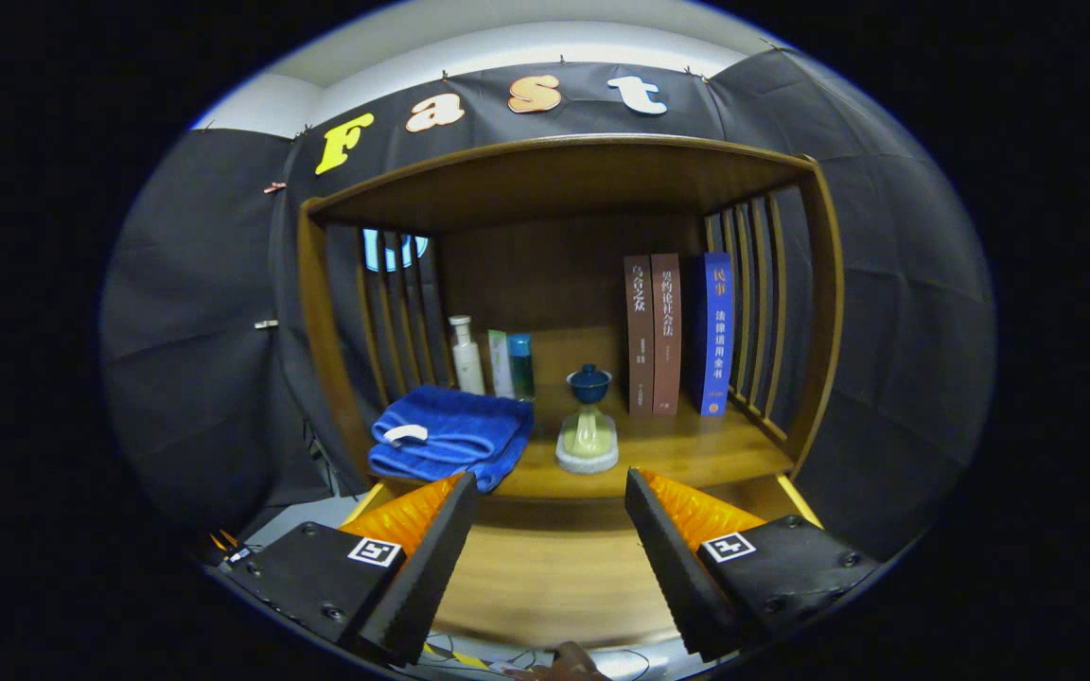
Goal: Pull open the drawer, take out the items inside it, and place them on the countertop above the cabinet.
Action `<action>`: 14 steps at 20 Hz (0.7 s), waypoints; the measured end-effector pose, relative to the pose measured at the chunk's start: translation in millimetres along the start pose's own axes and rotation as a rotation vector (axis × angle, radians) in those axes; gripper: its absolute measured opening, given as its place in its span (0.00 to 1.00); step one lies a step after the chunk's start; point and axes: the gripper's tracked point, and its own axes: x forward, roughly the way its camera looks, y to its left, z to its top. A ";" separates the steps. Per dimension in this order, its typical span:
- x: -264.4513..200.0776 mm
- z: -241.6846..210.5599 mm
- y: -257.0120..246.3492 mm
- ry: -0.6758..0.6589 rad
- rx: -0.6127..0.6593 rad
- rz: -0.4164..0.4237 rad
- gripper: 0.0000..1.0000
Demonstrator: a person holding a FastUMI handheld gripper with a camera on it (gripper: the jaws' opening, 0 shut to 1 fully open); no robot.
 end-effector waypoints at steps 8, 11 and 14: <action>-75.4 -76.8 3.4 -0.098 -0.045 -0.034 0.99; -76.0 -111.4 -0.6 -0.075 -0.021 -0.043 0.99; -61.2 -140.8 -12.2 -0.029 0.000 -0.075 0.99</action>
